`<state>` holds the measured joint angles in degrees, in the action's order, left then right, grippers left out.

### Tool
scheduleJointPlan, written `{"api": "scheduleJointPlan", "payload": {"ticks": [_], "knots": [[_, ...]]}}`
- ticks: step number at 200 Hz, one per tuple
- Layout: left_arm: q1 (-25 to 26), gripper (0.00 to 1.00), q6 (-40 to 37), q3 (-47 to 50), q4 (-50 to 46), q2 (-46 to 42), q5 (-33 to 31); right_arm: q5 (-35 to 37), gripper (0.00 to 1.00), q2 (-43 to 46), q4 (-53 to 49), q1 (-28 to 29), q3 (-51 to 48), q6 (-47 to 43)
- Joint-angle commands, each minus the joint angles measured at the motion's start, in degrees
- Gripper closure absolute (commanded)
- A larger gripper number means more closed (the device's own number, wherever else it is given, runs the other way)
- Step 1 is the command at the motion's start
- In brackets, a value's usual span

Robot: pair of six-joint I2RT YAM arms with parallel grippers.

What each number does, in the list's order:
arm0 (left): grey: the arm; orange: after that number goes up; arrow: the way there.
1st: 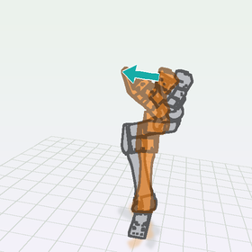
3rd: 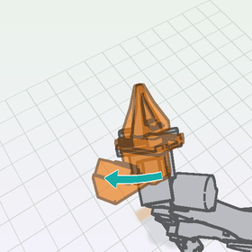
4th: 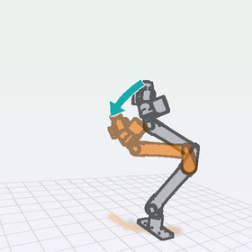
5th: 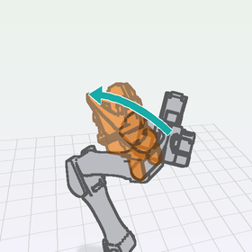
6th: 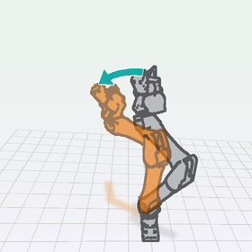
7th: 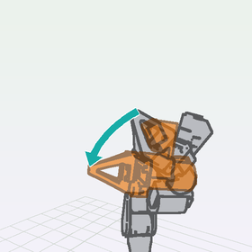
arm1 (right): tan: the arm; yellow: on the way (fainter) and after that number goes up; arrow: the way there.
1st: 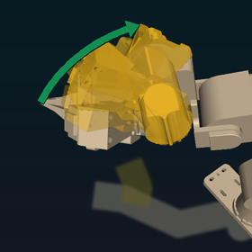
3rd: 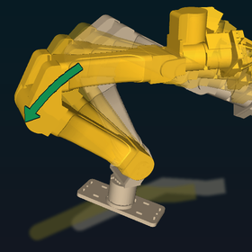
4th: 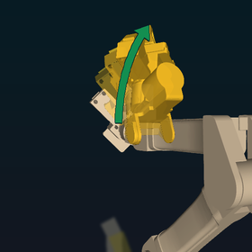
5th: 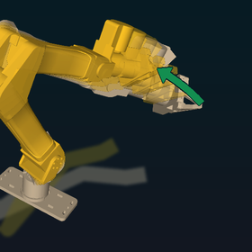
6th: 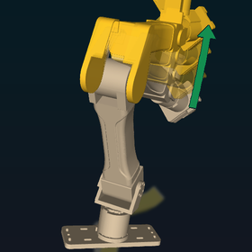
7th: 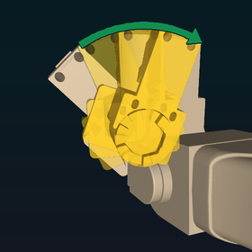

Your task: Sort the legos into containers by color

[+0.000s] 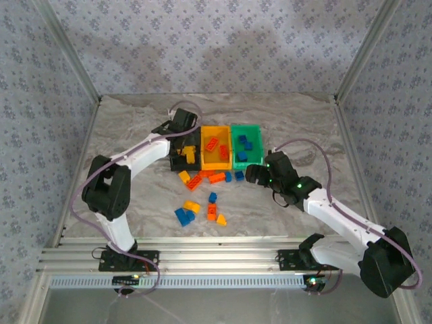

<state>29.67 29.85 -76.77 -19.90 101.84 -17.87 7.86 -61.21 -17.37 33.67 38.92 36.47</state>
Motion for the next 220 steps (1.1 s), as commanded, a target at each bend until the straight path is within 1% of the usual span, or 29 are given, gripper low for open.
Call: {"api": "scheduleJointPlan", "payload": {"ticks": [1,13,17,22,24,57,78,105,138,162,188,220], "knots": [[1.97,0.16,0.21,0.48,0.68,-8.32,3.12,-3.81,0.10,-1.70,1.41,1.19,-0.14,0.05],[3.53,0.10,0.51,3.14,1.58,-12.15,4.12,-5.28,0.10,-4.03,2.28,3.32,0.47,0.06],[4.13,0.05,0.71,4.13,1.84,-13.53,4.43,-5.52,0.10,-4.98,2.44,4.20,0.93,0.09],[4.90,0.02,0.95,5.67,2.17,-15.24,4.98,-5.79,0.10,-6.22,2.49,5.63,1.38,0.09],[5.25,0.01,0.97,6.50,2.46,-15.99,5.09,-5.87,0.10,-6.80,2.64,6.17,1.63,-1.36],[10.67,0.00,3.96,19.37,3.04,-27.75,5.25,-7.36,0.10,-17.09,3.19,15.44,6.38,-4.28],[13.01,0.00,6.68,28.00,1.68,-35.84,4.25,-8.59,0.11,-21.43,2.67,20.17,8.74,-7.25],[13.57,0.01,11.01,36.42,-2.36,-45.47,3.17,-8.72,0.12,-25.31,-0.46,24.10,11.85,-9.18],[13.59,0.01,13.85,42.81,-5.97,-55.09,0.59,-6.68,0.12,-30.66,-2.03,26.27,15.20,-6.93],[13.58,0.00,14.72,45.12,-6.53,-58.62,-0.74,-5.61,0.14,-34.99,-3.74,27.79,18.03,-6.24],[13.57,0.01,14.68,45.26,-7.80,-58.44,-1.40,-4.44,0.17,-38.68,-6.62,29.04,19.94,-5.70],[13.58,0.00,15.02,46.10,-7.83,-58.24,-1.91,-2.53,0.24,-40.33,-7.96,29.52,19.60,-4.84]]}}
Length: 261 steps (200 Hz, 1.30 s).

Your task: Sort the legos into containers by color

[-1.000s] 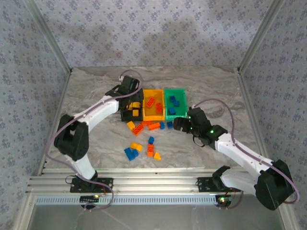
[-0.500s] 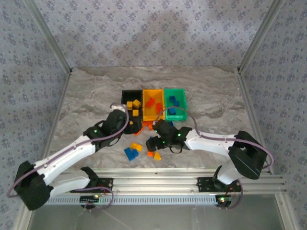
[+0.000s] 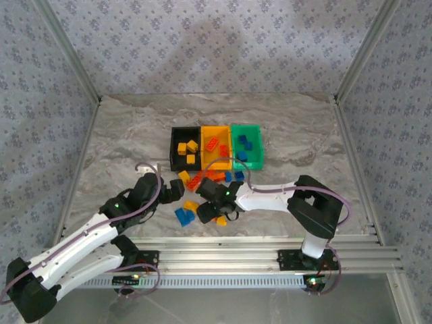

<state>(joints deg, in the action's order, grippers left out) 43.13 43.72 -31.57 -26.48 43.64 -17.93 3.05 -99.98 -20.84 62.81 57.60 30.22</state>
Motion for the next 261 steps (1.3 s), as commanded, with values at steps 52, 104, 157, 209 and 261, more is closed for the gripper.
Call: {"api": "scheduleJointPlan", "payload": {"ticks": [52,104,157,209,261], "knots": [[0.13,0.00,1.12,1.24,-1.20,0.13,-2.21,4.11,0.49,-0.29,-4.06,-0.36,-0.89,2.01],[0.16,0.00,1.15,1.60,-1.01,-0.02,-2.59,5.80,0.66,6.55,-0.33,-0.99,-1.61,-1.36],[0.14,0.00,1.36,2.12,-1.13,-0.97,-3.22,4.71,0.68,17.12,-0.13,-6.31,1.18,-4.49],[0.12,0.00,1.50,2.92,-0.63,-0.93,-2.33,1.01,0.68,8.48,0.49,-18.32,15.32,-5.88],[0.16,0.00,1.15,3.34,-1.33,-1.05,-1.14,2.08,0.67,-9.17,-4.36,-22.78,31.29,-4.40]]}}
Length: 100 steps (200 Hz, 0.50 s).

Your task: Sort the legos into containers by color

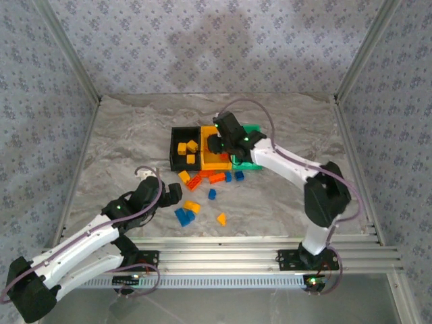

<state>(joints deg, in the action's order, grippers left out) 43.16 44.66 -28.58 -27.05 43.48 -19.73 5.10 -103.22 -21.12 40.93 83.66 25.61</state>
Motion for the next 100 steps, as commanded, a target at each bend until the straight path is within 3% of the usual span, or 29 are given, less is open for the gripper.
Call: {"api": "scheduleJointPlan", "payload": {"ticks": [1,26,61,100], "knots": [[0.11,0.00,0.23,0.35,-0.74,-0.88,0.65,0.05,0.67,-6.20,-4.18,-0.92,5.48,0.31],[0.09,0.00,-0.40,0.63,-0.32,-0.64,1.72,0.86,0.58,-10.70,-4.69,-1.87,10.04,0.94],[0.17,0.00,-2.31,0.37,0.22,0.68,3.90,0.84,0.26,-10.26,-1.81,-1.99,11.92,0.23],[0.23,0.01,-4.89,-0.84,0.88,3.12,7.47,1.41,0.16,-2.63,0.58,-0.53,5.27,0.72]]}}
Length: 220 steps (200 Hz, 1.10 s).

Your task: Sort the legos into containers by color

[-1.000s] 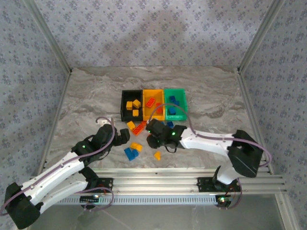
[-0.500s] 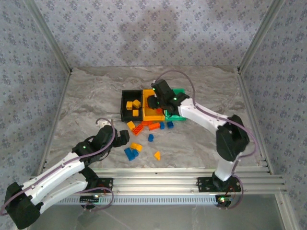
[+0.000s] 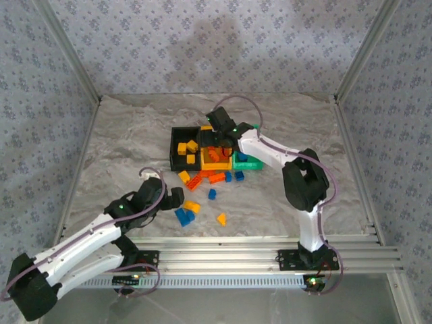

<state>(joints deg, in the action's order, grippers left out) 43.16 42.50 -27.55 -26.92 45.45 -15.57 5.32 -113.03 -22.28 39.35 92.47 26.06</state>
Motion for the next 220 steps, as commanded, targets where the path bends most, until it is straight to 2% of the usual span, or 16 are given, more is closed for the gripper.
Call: {"api": "scheduleJointPlan", "payload": {"ticks": [1,29,57,103,131,152,180,220], "knots": [[0.20,0.00,-2.80,-1.92,0.87,1.23,3.42,1.19,0.16,7.51,1.86,1.11,-3.88,0.37],[1.68,0.01,-5.29,-4.15,3.42,5.61,6.20,2.28,0.14,16.16,4.89,1.81,-15.19,3.04],[6.32,0.03,-8.48,-8.91,6.09,15.06,5.55,3.61,0.13,25.61,7.41,1.44,-28.37,6.79],[11.65,0.17,-12.01,-17.51,9.51,32.79,4.21,6.50,0.12,39.69,5.87,-0.07,-41.95,9.53],[12.30,0.31,-13.17,-22.85,9.47,41.86,4.48,7.69,0.11,46.92,3.79,-1.45,-46.50,11.70],[12.30,0.36,-13.91,-25.51,9.40,46.58,3.74,8.13,0.11,51.40,3.16,-2.35,-49.00,12.07],[12.35,0.43,-15.06,-28.64,9.53,51.50,3.17,8.13,0.10,55.33,2.51,-3.29,-50.86,12.43],[12.30,0.59,-14.84,-30.70,9.08,55.91,3.57,8.22,0.10,58.21,1.40,-4.18,-51.77,12.26]]}}
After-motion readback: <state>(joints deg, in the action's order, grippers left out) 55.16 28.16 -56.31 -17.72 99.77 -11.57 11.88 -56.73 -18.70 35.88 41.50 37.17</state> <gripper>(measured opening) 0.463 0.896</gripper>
